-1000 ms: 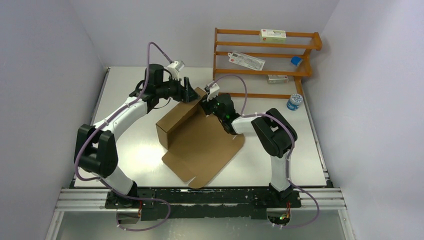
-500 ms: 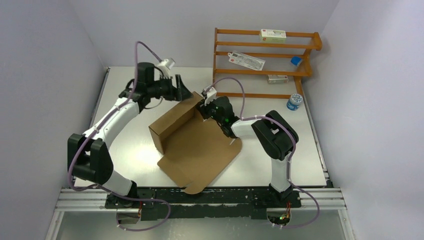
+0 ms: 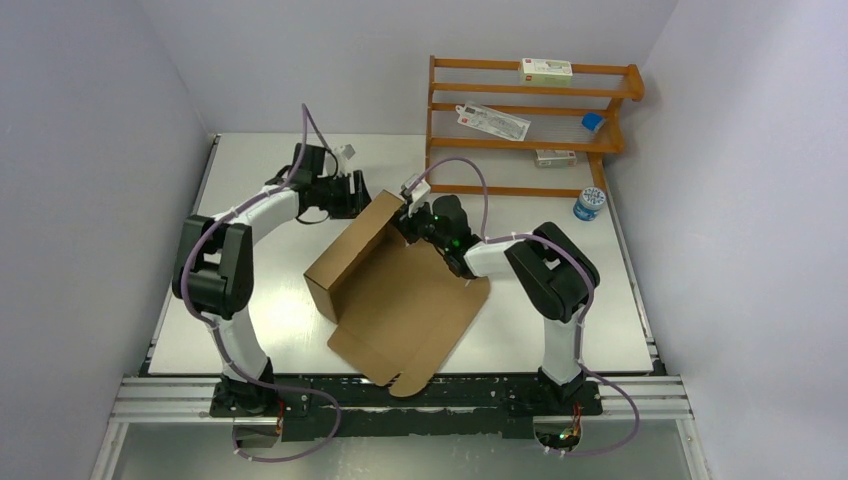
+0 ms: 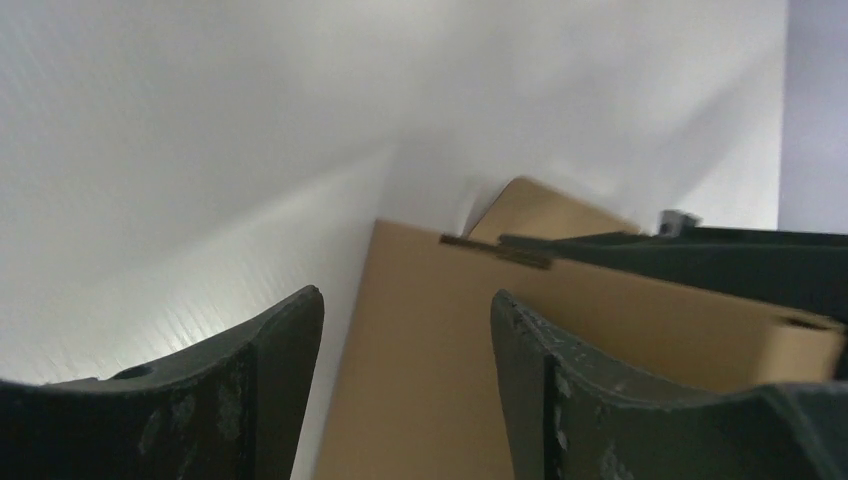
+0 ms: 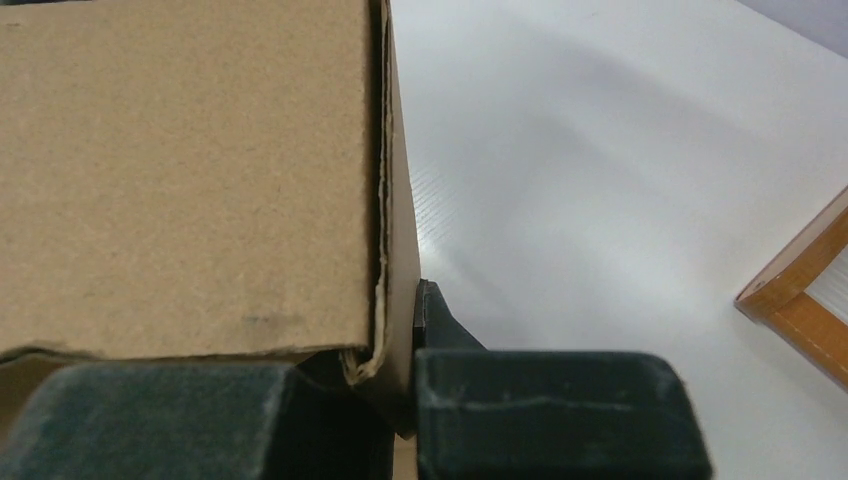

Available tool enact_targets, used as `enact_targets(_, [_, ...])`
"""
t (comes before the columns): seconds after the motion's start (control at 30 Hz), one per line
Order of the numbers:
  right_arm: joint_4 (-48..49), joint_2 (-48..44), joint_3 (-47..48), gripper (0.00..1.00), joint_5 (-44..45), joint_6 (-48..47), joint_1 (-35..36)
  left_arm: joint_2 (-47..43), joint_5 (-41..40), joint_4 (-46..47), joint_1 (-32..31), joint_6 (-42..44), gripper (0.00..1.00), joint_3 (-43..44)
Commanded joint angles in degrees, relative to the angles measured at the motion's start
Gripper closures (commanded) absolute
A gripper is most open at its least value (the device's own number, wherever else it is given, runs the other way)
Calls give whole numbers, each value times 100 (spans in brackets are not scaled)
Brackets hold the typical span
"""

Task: Fold the paper box

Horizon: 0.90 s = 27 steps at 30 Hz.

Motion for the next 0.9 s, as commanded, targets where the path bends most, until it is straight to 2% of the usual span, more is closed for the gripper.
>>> enact_targets(0.0, [118, -250, 6, 100, 195, 96, 28, -64, 220, 411, -157, -245, 34, -439])
enact_targets(0.13, [107, -218, 47, 100, 351, 129, 95, 55, 273, 614, -298, -305, 36, -718])
enact_targets(0.37, [-73, -190, 176, 100, 730, -59, 375, 196, 303, 614, -640, -166, 37, -620])
enact_targets(0.57, [-290, -137, 258, 100, 1290, 0, 562, -131, 237, 727, -842, 19, 38, -574])
enact_targets(0.7, [-465, -128, 283, 100, 1909, 145, 582, -573, 320, 1189, -844, -99, 39, -847])
enact_targets(0.87, [-525, -56, 263, 100, 1822, -23, 579, -761, 809, 2106, -859, -634, 40, -1174])
